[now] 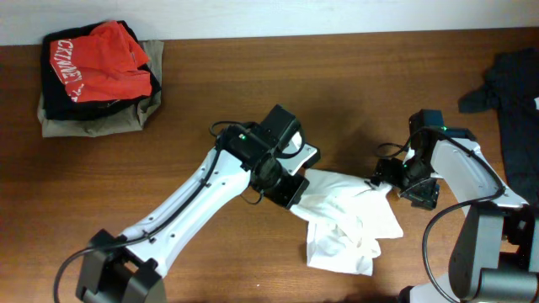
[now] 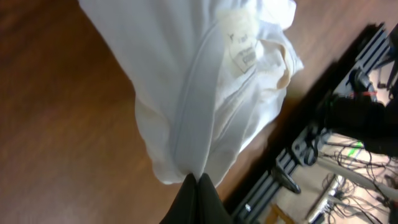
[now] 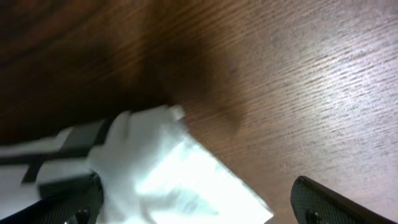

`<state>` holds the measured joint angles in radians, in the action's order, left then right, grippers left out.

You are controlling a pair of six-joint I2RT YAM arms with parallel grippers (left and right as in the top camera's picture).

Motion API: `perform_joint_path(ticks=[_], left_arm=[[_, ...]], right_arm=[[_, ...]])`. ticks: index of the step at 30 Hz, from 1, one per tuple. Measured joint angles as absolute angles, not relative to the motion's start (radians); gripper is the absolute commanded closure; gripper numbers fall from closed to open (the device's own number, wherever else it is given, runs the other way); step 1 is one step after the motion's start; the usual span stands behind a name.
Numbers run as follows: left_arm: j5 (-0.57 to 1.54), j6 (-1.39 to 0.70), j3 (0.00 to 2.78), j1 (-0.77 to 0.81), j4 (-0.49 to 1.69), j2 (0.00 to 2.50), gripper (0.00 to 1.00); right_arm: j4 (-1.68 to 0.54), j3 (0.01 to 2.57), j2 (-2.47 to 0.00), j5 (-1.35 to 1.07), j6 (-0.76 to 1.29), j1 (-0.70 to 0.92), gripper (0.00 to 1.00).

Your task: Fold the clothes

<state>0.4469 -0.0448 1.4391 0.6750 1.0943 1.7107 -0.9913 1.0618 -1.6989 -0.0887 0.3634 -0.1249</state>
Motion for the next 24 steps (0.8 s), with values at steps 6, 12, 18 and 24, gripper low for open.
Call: perform_joint_path(ticks=[6,12,18,24], left_arm=[[0.437,-0.043,1.439,0.755,1.166,1.707,0.27],[0.42,-0.025,1.439,0.881,1.102,1.707,0.24],[0.403,-0.019,1.44,0.857,1.039,1.747,0.2],[0.398,-0.08,1.443,0.867,1.049,2.04,0.22]], right_arm=[[-0.967,1.062,-1.699,-0.097,0.366,-0.125,0.02],[-0.987,1.071,-1.699,-0.131,0.366,-0.126,0.02],[-0.998,1.165,-1.699,-0.186,0.355,-0.186,0.02],[-1.032,1.165,-1.699,-0.186,0.314,-0.2,0.02]])
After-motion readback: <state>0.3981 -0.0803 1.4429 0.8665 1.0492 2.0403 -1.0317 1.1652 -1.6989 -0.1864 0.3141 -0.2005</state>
